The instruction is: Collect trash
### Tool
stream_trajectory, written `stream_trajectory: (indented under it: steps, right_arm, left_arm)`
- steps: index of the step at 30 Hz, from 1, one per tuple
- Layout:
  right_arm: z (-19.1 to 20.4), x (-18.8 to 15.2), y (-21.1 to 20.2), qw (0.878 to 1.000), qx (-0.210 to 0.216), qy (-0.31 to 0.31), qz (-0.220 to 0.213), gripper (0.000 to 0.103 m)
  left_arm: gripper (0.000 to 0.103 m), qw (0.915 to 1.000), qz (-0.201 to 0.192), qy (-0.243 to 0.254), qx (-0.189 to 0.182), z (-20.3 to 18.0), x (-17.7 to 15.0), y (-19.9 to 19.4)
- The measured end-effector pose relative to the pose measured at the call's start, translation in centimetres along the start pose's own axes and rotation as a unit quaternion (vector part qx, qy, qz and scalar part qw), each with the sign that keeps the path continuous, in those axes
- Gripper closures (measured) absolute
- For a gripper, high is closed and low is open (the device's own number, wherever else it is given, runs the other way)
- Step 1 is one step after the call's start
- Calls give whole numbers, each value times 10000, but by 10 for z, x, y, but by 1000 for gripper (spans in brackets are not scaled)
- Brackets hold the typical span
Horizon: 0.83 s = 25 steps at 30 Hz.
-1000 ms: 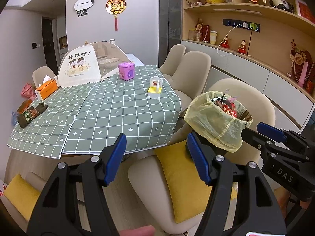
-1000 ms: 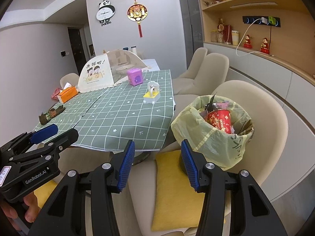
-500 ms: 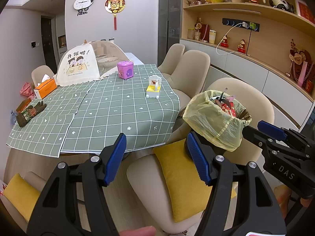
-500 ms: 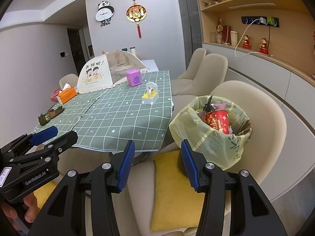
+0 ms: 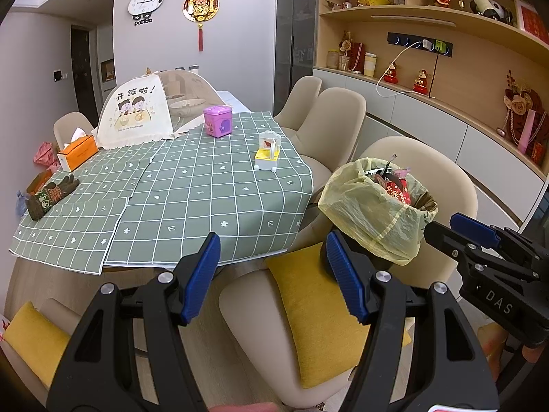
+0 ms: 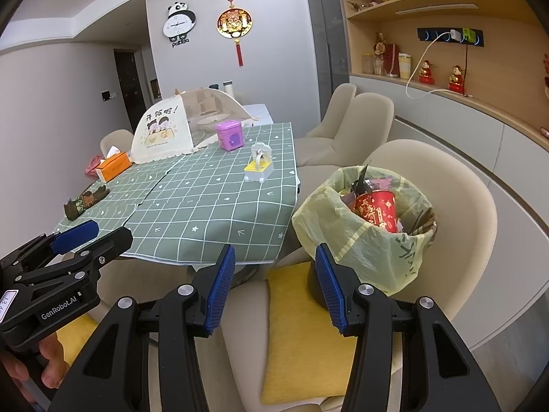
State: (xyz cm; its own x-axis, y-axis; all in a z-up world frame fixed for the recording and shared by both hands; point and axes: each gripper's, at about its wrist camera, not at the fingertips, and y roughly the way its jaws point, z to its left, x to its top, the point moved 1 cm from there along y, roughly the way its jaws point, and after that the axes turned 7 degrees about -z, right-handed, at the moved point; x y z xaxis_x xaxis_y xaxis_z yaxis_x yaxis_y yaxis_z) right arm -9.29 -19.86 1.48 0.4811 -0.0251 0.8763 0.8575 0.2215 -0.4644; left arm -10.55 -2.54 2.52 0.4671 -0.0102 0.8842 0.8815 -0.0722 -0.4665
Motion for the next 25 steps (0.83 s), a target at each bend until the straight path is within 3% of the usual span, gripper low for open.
stream_trajectory:
  steps: [18,22,25]
  right_arm:
    - [6,2,11,10000,-54,-13,51,57]
    - [0,13,31,9999,-4,-117,79,57]
    - [-4,24,57,9997,153,-160,91,53]
  left_arm:
    - [42,10000,16,4,-53,4,7,15]
    - [42,9998,164,-43,52,7,16,44]
    - [42,9970,649,-374,177,27,19,91]
